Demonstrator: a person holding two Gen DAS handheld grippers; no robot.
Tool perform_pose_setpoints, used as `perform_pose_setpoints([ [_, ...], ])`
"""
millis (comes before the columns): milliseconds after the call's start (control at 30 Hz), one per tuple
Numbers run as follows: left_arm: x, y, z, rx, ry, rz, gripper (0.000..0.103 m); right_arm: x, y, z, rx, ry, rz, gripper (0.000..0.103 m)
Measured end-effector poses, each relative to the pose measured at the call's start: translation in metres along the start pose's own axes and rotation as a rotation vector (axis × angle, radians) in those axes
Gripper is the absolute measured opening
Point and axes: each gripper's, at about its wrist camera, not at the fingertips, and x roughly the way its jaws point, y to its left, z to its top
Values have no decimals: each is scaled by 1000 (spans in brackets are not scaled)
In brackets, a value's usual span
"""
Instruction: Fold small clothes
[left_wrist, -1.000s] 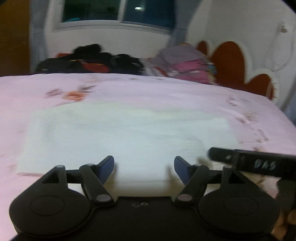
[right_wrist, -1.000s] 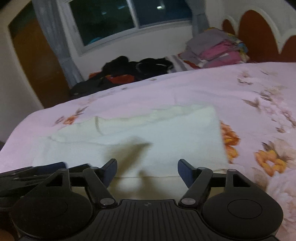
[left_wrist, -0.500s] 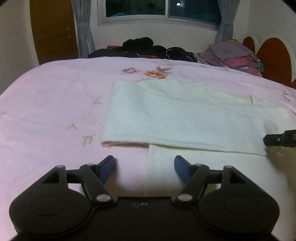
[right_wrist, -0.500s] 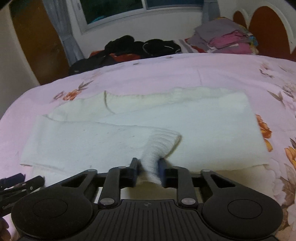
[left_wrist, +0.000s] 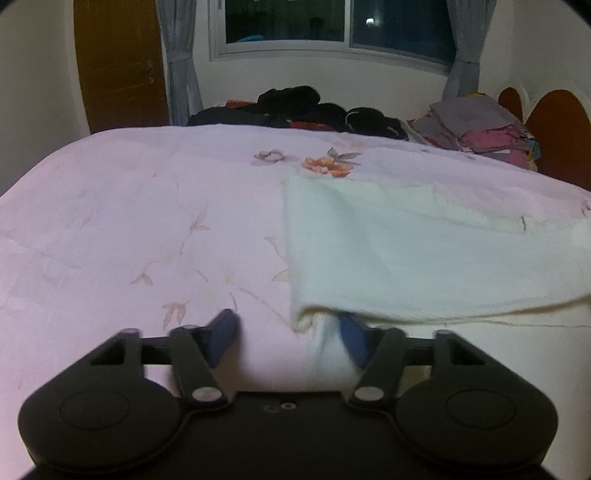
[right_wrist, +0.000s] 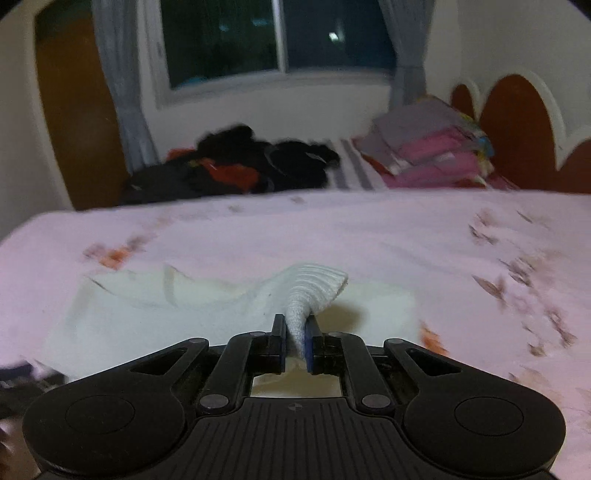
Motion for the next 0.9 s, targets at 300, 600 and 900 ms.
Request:
perform_pose_setpoints([
  [300, 2, -17, -6, 91, -31, -23, 12, 16, -37, -28, 34, 70, -67, 9],
  [600, -20, -5, 6, 71, -17, -76, 26, -3, -44, -18, 33, -15, -125, 29],
  [900, 9, -31, 45, 38, -18, -130, 35, 30, -24, -10, 35, 32, -62, 29],
])
